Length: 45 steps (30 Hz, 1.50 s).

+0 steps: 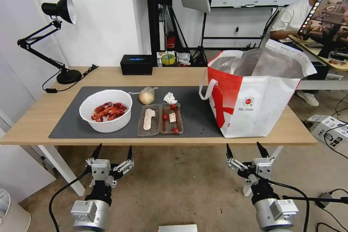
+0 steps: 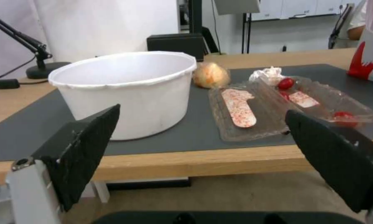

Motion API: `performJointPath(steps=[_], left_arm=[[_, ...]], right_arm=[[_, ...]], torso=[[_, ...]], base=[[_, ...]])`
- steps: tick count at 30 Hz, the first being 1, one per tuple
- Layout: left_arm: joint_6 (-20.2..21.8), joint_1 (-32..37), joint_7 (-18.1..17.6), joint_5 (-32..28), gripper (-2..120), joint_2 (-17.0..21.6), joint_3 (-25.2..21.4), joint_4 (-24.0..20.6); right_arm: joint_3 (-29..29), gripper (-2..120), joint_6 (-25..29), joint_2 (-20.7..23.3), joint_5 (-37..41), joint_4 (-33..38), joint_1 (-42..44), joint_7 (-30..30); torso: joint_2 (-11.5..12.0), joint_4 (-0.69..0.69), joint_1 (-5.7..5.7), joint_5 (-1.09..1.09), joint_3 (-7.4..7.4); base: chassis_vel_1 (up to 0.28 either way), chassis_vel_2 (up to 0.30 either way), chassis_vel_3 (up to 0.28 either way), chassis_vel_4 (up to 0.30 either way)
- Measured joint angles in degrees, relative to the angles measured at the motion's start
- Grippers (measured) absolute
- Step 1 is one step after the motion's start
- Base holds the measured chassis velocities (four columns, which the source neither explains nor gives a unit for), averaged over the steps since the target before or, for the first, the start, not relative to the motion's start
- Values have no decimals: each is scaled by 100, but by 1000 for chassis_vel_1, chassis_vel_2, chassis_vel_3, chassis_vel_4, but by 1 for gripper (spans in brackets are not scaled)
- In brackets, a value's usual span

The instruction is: Pick up the trash from the table and place it into the takeout bag.

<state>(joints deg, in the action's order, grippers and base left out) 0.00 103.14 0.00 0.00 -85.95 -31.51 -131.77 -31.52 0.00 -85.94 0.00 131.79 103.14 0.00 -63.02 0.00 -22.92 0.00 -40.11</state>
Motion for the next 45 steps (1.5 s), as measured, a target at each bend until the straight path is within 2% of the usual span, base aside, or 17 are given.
performJointPath(steps=[26,28,30,32,33,36,37,40,41,43,45], left_arm=[[2,-1,-1,-3,100,1,0,0],[69,-40,-34,-95,100,42,-5,0],[127,-74,-66,-165,100,74,-13,7],[477,-294,-260,-590,100,286,-68,56],[477,-294,-260,-590,100,286,-68,56],[1156,-712,-641,-1423,100,691,-171,158],[1156,-712,-641,-1423,100,691,-171,158],[1617,-997,-892,-1988,100,966,-238,229],[1617,-997,-892,-1988,100,966,-238,229],[1472,-1116,-971,-2276,100,1086,-280,257],[1374,-1127,-972,-2326,100,1097,-287,257]], right_arm=[[7,100,-12,53,33,-14,-36,1],[57,100,-158,339,252,-117,-266,49],[78,100,-215,442,334,-154,-353,69],[171,100,-470,922,710,-325,-744,158],[171,100,-470,922,710,-325,-744,158],[318,100,-878,1689,1313,-598,-1374,307],[318,100,-878,1689,1313,-598,-1374,307],[416,100,-1160,2219,1729,-790,-1806,409],[416,100,-1160,2219,1729,-790,-1806,409],[539,100,-1338,2666,2091,-977,-2217,499],[632,100,-1283,2720,2159,-1031,-2336,506]], torso=[[0,0,0,0,0],[0,-1,0,-1,0],[0,0,1,1,0],[0,1,0,0,0],[0,1,0,0,0],[0,0,0,1,-1],[0,0,0,1,-1],[0,0,0,0,-1],[0,0,0,0,-1],[1,-1,-1,-5,-1],[1,1,-1,0,-1]], base=[[0,0,0,0],[0,0,0,0],[0,0,0,0],[0,0,0,0],[0,0,0,0],[0,0,0,0],[0,0,0,0],[0,0,0,0],[0,0,0,0],[0,0,0,0],[0,0,0,0]])
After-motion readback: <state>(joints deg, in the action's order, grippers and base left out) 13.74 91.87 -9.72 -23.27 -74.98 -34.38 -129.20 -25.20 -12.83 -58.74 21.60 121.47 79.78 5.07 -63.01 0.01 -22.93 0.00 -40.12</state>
